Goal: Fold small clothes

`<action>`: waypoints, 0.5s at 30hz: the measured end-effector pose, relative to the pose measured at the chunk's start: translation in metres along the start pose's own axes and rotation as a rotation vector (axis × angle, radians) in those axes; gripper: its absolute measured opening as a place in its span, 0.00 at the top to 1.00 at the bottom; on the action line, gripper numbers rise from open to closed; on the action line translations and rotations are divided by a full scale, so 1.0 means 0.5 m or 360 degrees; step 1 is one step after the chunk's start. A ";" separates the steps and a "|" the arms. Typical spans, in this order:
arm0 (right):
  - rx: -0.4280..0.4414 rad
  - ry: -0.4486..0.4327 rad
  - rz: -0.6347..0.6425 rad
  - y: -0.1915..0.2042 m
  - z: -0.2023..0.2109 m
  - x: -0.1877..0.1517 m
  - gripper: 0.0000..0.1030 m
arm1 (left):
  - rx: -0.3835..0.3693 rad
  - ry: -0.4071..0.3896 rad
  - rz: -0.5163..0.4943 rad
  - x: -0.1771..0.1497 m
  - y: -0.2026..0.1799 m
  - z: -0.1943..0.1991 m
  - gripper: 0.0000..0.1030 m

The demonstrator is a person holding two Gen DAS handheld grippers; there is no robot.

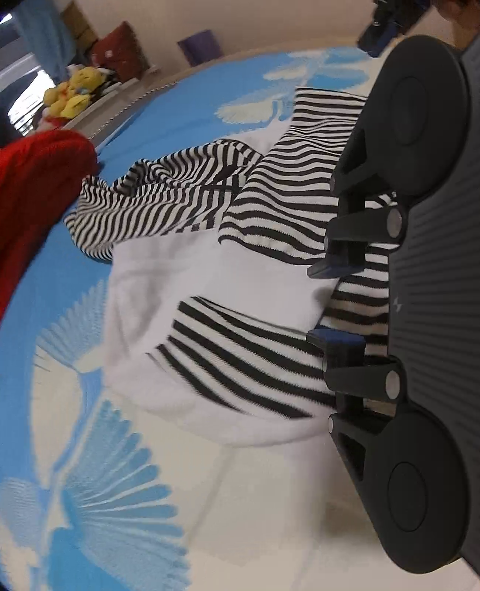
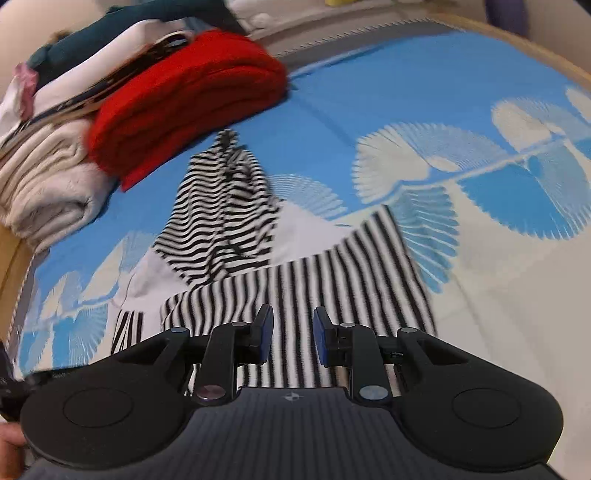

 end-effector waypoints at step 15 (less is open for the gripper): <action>-0.0068 0.0077 -0.0276 -0.082 -0.017 0.004 0.75 | -0.0007 -0.0244 -0.0108 0.019 -0.036 0.104 0.96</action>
Point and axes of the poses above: each gripper's, at about its wrist camera, not at the fingertips, and z roughly against the way its jaws point, y to its left, x to its top, the point moved 2 cm from there along -z, roughly the way its jaws point, and after that the axes turned 6 degrees about -y, right-handed, at the moved point
